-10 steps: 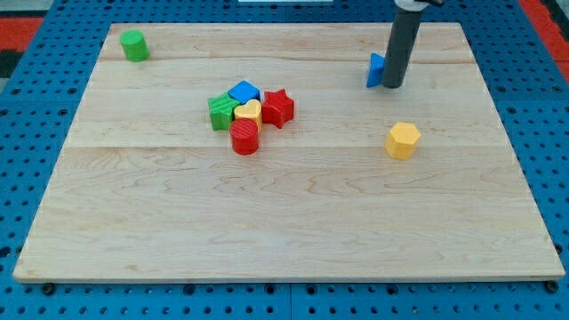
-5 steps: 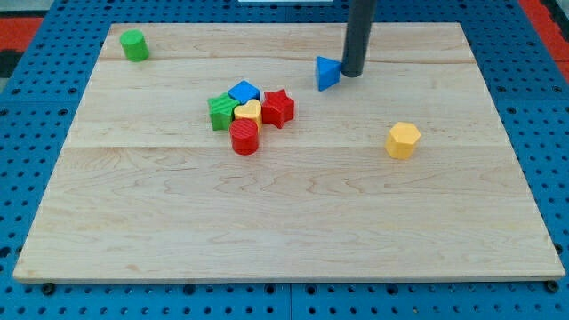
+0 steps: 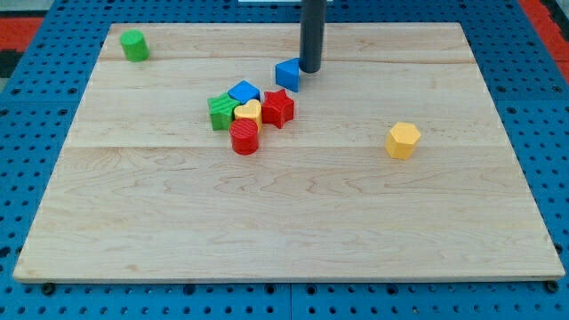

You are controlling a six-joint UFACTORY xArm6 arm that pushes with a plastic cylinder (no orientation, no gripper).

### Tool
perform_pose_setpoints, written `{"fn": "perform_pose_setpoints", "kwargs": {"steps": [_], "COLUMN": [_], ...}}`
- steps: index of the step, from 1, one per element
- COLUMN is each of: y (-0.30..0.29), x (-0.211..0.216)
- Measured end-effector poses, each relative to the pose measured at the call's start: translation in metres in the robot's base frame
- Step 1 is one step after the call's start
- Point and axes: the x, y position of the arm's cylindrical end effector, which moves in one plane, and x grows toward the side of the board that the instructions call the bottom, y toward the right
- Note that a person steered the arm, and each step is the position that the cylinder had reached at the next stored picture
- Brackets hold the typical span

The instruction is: Move the blue triangle between red star and blue cube

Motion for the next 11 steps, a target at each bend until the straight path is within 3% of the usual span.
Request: {"fn": "perform_pose_setpoints", "kwargs": {"steps": [3, 5, 7, 9, 11], "y": [-0.032, -0.039, -0.027, -0.034, -0.046], "x": [0.008, -0.024, 0.013, -0.030, 0.014]}}
